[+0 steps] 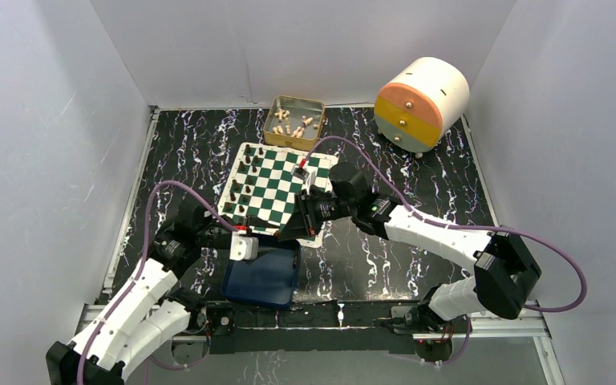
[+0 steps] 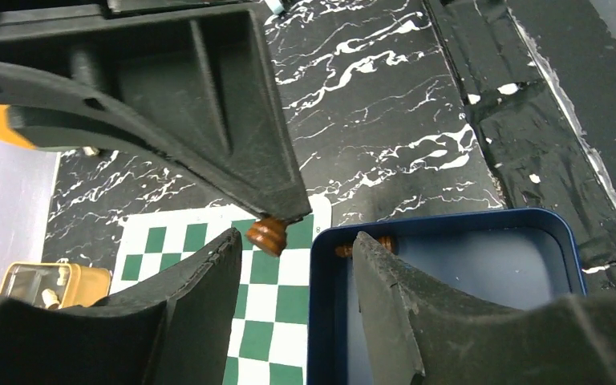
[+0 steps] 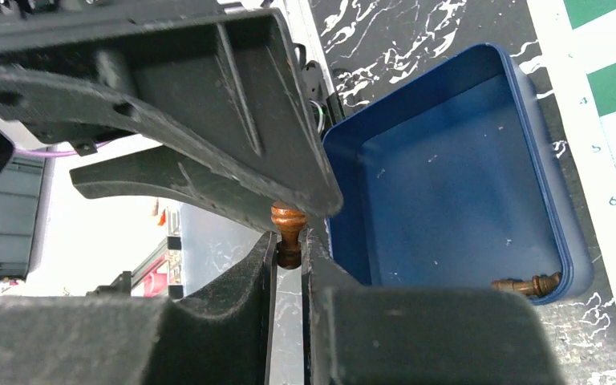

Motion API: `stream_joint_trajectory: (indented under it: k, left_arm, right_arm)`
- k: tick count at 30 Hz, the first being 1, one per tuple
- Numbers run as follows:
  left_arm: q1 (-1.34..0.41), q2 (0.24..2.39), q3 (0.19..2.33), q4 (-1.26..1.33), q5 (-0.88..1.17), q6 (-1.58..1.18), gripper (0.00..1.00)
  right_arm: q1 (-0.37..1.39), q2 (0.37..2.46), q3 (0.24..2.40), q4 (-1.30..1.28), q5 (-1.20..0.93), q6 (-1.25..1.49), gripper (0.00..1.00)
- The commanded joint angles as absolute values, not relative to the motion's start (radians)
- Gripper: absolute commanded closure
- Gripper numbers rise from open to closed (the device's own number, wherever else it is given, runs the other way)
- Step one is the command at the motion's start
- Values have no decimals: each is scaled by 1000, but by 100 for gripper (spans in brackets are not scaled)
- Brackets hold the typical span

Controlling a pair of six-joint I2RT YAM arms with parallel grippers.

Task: Set up the chess pieces on the board
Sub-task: Place the chess piece on the chessboard.

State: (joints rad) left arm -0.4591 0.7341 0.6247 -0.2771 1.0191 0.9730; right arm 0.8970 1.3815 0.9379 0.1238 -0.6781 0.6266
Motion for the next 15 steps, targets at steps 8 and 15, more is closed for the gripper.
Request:
stream_joint_trajectory:
  k: [8,15]
  left_arm:
    - [-532,777,711,-369,972,1063,61]
    - [-534,771,720,-365,944,989,84]
  right_arm:
    - [893,1397,997,191,-735,652,87]
    - [891,1386,1017,147,-676,634,85]
